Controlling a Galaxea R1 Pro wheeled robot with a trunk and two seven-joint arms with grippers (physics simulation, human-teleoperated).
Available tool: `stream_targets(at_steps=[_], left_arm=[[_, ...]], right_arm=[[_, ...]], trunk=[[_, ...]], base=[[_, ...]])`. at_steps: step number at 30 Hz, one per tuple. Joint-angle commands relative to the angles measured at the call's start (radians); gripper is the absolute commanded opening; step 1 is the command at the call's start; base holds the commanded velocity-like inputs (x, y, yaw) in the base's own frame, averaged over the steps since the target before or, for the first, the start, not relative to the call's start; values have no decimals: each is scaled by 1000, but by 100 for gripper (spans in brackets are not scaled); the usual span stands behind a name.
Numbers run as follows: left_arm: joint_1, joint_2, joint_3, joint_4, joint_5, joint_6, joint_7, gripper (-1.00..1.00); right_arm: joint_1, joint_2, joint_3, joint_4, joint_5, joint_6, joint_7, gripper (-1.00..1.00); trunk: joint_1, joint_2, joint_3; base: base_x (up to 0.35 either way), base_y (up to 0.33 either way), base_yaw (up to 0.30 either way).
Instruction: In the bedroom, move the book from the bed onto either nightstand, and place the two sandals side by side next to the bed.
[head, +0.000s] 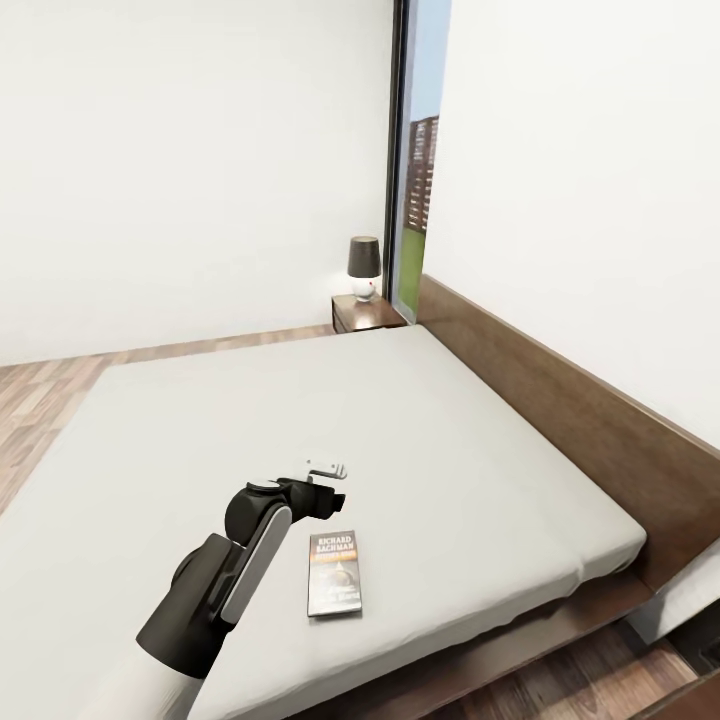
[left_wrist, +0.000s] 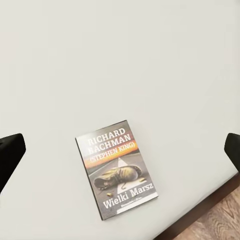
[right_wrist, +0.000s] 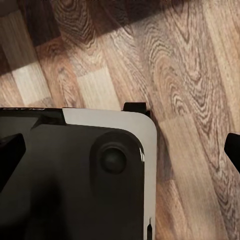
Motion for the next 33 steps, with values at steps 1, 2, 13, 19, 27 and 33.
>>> stream_targets(at_steps=[1,2,13,19,27,33], left_arm=[[-1,0,-1,-1,11,3,10,100],[-1,0,-1,-1,11,3,10,100],[-1,0,-2,-1,11,3,11,100],[-1,0,-2,-2,11,3,11,100],[-3,-5,0,11,10,1,14,100],[-66,-14,1,44,10,9,17,100]], right_arm=[[0,1,-7,-1,4,-2,7,100],[0,1,-7,-1,4,-2,7,100],[0,1,-7,-1,4,-1,7,100],[0,0,-7,-1,4,-2,7,100],[0,-1,-7,-1,4,-1,7,100],[0,0,-7,-1,4,-1,7,100]], trunk=[[0,-1,-1],[0,-1,-1],[0,-1,-1],[0,-1,-1],[0,-1,-1],[0,-1,-1]], base=[[50,0,0],[50,0,0],[65,0,0],[15,0,0],[5,0,0],[1,0,0]])
